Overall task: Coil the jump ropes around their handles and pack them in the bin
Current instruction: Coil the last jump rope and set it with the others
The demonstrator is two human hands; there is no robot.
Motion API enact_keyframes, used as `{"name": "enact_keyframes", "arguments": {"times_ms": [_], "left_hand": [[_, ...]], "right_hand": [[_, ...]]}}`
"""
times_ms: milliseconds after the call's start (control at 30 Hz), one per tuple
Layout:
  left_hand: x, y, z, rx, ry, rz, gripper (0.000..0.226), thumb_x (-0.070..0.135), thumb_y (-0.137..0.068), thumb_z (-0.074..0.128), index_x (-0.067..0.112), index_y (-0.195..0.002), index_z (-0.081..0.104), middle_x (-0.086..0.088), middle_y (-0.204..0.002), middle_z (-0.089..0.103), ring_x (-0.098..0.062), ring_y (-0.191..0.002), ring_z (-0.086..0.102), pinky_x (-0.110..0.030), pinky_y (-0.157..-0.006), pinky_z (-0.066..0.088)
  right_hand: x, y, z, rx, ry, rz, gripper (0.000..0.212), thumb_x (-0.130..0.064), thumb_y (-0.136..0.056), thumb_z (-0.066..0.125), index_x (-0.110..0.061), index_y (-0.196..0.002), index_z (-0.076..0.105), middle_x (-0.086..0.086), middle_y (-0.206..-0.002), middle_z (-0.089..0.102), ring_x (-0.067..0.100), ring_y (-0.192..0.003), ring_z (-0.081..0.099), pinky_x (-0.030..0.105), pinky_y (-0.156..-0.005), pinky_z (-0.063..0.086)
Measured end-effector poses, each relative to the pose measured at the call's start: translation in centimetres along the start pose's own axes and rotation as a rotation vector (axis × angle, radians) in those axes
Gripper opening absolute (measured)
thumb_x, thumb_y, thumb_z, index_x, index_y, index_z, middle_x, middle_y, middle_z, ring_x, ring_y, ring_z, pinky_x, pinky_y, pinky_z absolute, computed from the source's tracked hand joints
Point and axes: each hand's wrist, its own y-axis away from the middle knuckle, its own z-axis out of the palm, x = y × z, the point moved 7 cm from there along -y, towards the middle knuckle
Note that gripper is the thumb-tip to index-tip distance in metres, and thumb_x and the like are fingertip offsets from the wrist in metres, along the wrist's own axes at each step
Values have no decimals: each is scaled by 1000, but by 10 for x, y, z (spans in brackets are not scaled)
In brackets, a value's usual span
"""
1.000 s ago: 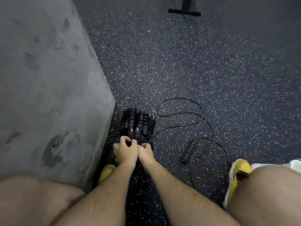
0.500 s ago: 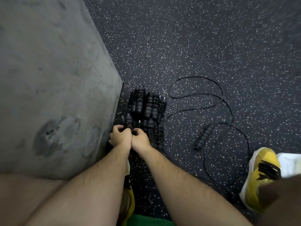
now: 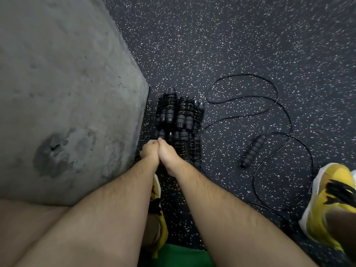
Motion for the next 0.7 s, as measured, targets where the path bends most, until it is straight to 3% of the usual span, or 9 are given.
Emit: {"name": "enact_keyframes", "arguments": {"times_ms": [67, 133, 233, 333, 500, 600, 700], "left_hand": [[20, 15, -11, 146, -230, 161, 25, 23, -100, 46, 14, -110, 67, -13, -119, 65, -35, -111, 58, -44, -92, 51], [36, 38, -11, 237, -315, 349, 21, 18, -99, 44, 19, -104, 64, -3, -111, 60, -25, -105, 53, -43, -89, 50], [60, 74, 13, 207, -384, 615, 20, 20, -99, 46, 20, -109, 63, 1, -110, 58, -21, -107, 48, -41, -94, 45], [81, 101, 60, 114, -495, 814, 20, 21, -98, 50, 18, -112, 64, -2, -112, 58, -24, -108, 49, -43, -96, 43], [96, 147, 171, -206, -628, 934, 31, 19, -99, 51, 21, -129, 57, -2, -123, 54, -23, -115, 50, -40, -99, 43], [95, 161, 232, -402, -725, 919, 44, 23, -99, 50, 28, -142, 48, -3, -135, 49, -26, -122, 49, -40, -104, 42], [92, 156, 279, -494, -792, 855, 43, 32, -101, 48, 35, -144, 49, -9, -155, 35, -33, -136, 39, -40, -112, 34]], "right_hand": [[-14, 6, -10, 9, 146, -92, 46, -32, -103, 36, -1, -128, 59, 20, -125, 64, 30, -107, 61, 43, -101, 47], [-30, 14, -27, 108, 281, -186, 45, -39, -100, 37, -8, -111, 68, 12, -111, 71, 28, -104, 64, 39, -92, 51], [-37, 33, -72, 308, 334, -278, 39, -39, -98, 39, -15, -85, 66, 5, -95, 71, 22, -90, 63, 33, -75, 45], [-22, 59, -129, 489, 250, -290, 35, -40, -95, 41, -18, -76, 61, 1, -87, 70, 22, -85, 62, 35, -73, 48], [22, 90, -233, 713, 175, -225, 29, -34, -100, 39, -20, -91, 63, -1, -90, 69, 20, -84, 63, 35, -76, 51], [46, 99, -287, 781, 216, -142, 29, -26, -102, 37, -22, -112, 64, -2, -106, 70, 18, -92, 62, 30, -78, 47], [67, 105, -318, 800, 242, -83, 30, -20, -101, 40, -21, -121, 63, -4, -114, 69, 14, -92, 59, 26, -78, 42]]}}
